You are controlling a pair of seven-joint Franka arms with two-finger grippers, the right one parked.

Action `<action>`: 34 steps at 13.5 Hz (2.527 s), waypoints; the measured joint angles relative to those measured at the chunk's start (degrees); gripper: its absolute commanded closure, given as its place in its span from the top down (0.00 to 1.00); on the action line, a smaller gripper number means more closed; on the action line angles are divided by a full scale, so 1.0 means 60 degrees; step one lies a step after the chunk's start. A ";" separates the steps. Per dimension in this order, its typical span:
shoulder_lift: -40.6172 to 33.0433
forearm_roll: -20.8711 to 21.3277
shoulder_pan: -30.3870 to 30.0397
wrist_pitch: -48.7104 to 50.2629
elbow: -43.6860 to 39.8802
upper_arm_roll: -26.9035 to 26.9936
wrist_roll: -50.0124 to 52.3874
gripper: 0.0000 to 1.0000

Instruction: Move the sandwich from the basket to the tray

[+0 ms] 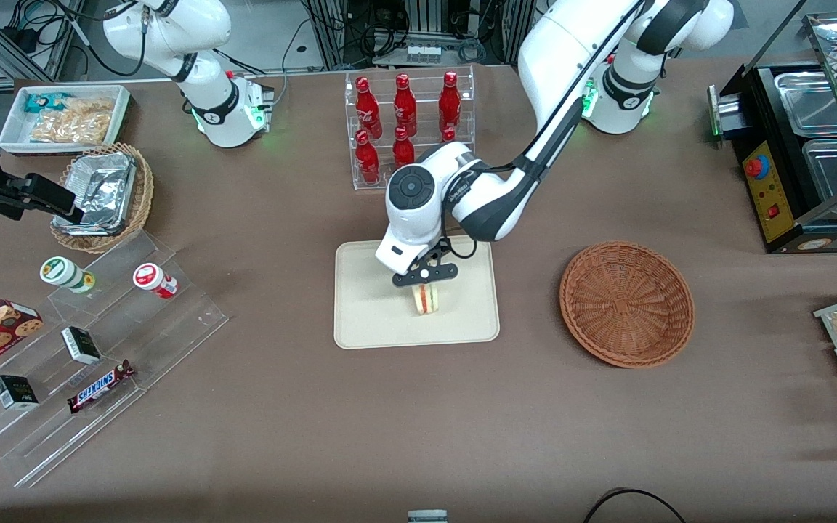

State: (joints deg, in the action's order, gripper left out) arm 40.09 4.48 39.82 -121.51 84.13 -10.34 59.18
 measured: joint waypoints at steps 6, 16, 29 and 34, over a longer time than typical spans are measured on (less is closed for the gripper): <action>0.0468 0.0525 0.0203 -0.0107 -0.0115 0.0001 -0.0045 0.77; -0.0408 0.0673 -0.0081 0.0862 -0.0589 0.0199 0.0052 1.00; -0.6808 0.0029 -0.4535 0.5126 0.2466 0.0339 -0.3102 1.00; -0.7859 -0.0033 -0.4995 0.6596 0.2355 0.1439 -0.5767 1.00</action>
State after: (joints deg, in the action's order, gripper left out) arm -7.06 4.28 9.85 -81.93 98.26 -1.71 24.58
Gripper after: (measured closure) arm 0.000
